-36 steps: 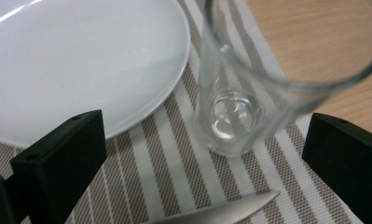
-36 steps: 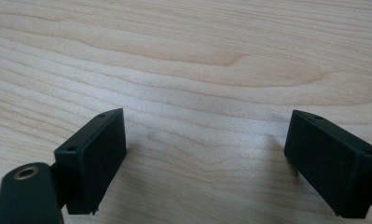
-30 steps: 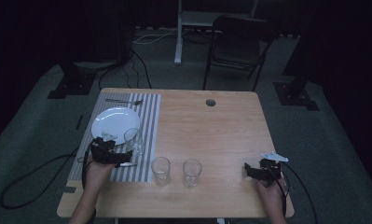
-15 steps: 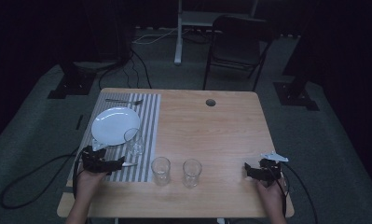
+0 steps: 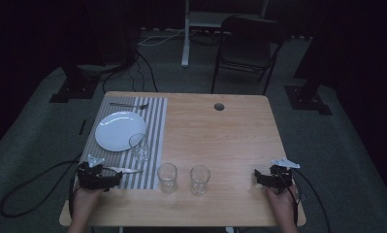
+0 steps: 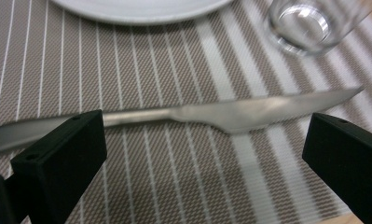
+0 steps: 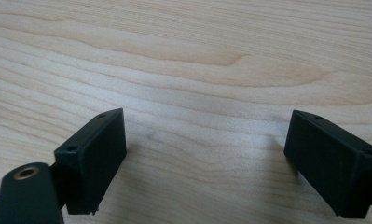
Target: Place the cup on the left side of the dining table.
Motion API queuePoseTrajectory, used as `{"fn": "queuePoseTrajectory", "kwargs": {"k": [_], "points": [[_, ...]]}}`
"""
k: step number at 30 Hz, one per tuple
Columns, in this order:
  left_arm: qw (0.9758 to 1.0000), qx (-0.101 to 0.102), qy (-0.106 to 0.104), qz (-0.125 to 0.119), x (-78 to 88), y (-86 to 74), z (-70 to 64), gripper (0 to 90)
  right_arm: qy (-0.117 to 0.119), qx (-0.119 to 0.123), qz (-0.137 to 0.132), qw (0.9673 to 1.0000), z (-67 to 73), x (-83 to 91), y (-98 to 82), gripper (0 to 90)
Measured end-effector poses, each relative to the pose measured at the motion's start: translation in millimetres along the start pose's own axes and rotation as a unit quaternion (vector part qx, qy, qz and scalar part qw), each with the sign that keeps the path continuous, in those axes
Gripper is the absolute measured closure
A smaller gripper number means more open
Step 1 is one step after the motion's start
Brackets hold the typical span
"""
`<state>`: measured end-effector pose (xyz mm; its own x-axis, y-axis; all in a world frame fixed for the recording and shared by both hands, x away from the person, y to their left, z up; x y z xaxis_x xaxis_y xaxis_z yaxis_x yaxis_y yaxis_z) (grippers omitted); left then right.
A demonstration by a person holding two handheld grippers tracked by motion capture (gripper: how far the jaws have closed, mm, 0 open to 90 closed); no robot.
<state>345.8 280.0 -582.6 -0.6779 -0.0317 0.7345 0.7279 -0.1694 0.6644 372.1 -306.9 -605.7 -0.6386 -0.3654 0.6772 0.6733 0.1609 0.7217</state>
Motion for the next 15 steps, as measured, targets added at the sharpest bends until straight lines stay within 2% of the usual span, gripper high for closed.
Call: {"fn": "queuePoseTrajectory", "kwargs": {"k": [6,11,15], "points": [[0.9996,0.011,0.025,0.004,0.7,-10.9,9.2,0.3,0.0,0.0,0.0,1.0,0.0,0.0,0.0,12.3],[0.9994,0.02,0.027,0.011,-1.0,-20.1,12.1,0.3,0.0,0.0,0.0,1.0,0.0,0.0,0.0,12.3],[0.9989,0.019,0.037,0.019,-2.4,-27.5,16.2,0.3,0.0,0.0,0.0,1.0,0.0,0.0,0.0,12.3]]}}
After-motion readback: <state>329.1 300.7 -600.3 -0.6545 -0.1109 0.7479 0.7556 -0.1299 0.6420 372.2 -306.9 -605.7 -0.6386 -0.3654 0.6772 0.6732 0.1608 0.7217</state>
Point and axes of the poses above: each handheld gripper's, and its own axes: x roughly backward along the jaws, y roughly out of its top, z roughly to its left, the point moved 8 cm from there along -x, roughly forward along the jaws, and after that the axes turned 11 degrees about y, right-handed, at the moved point
